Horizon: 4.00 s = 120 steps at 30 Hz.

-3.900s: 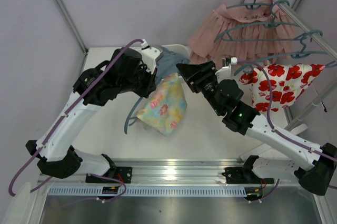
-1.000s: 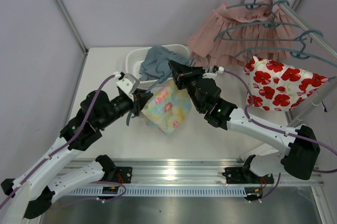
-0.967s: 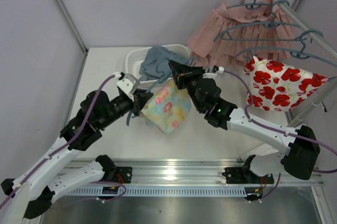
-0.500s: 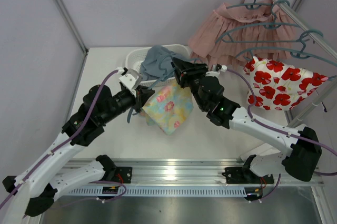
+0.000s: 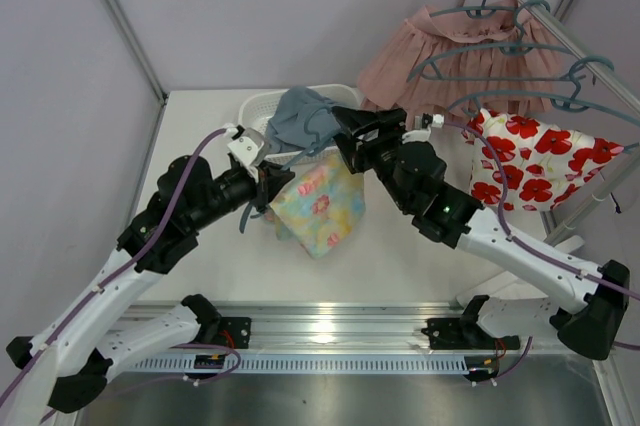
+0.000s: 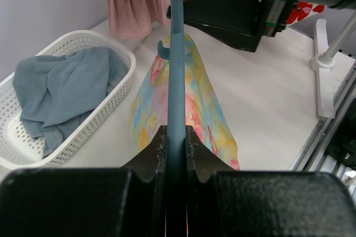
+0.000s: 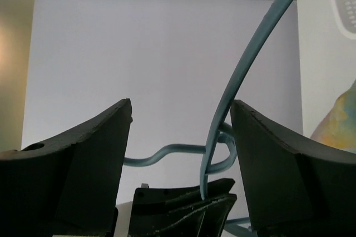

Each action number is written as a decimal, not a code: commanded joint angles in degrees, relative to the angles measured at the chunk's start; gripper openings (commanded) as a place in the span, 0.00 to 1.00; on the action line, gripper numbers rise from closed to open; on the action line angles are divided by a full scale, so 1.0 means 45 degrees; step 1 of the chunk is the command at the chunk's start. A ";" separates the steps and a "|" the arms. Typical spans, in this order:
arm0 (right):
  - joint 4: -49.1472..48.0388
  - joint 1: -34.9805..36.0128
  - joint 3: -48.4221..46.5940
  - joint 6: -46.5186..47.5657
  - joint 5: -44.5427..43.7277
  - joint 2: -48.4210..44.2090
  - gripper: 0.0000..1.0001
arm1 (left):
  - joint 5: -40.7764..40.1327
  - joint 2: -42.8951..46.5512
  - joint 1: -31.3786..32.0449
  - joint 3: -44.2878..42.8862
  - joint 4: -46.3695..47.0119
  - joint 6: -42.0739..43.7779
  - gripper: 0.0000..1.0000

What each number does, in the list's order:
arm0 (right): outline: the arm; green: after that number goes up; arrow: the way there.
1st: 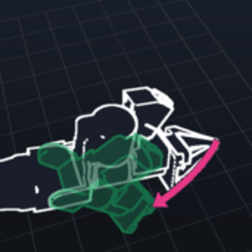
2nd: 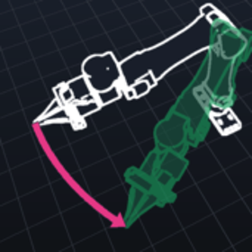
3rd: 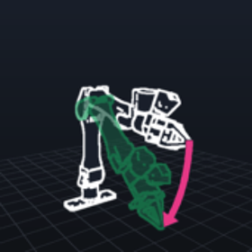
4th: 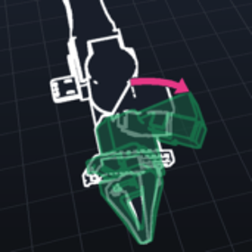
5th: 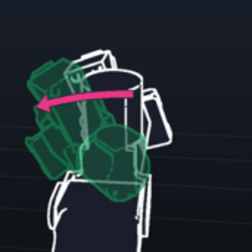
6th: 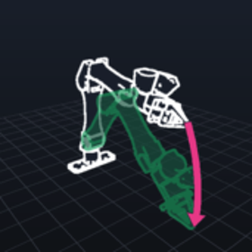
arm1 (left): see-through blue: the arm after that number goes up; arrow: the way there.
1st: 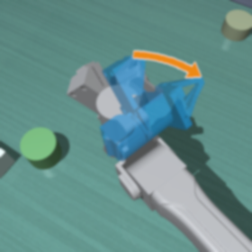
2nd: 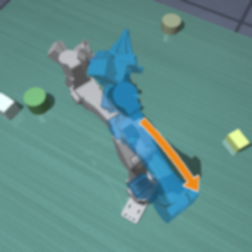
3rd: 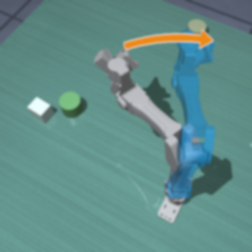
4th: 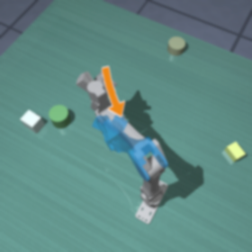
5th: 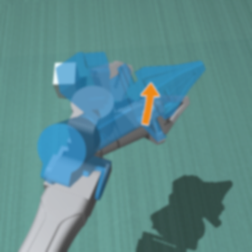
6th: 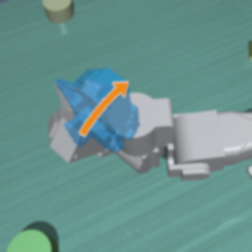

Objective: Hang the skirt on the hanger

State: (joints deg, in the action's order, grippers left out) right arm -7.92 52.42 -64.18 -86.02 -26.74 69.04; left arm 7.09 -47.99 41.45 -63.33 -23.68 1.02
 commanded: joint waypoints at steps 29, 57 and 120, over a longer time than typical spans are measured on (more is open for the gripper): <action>1.4195 0.1925 -1.1923 1.3585 -0.3445 0.0339 0.85 | 0.3814 -0.1678 -0.0715 -0.3289 0.0848 0.1297 0.00; 1.7230 -0.6805 -1.6345 1.6889 -0.0816 0.4191 0.89 | 0.3970 -0.2656 -0.1398 -0.3661 0.1043 0.1981 0.00; 1.2036 -0.8095 -1.3750 1.6695 0.7330 -0.1004 0.88 | 0.3814 -1.3690 0.0984 -1.6648 0.0963 0.1124 0.00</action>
State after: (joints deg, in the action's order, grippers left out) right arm 55.33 16.27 -129.16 -10.09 3.27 67.11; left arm 26.61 -107.98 45.39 -132.07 -25.15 8.95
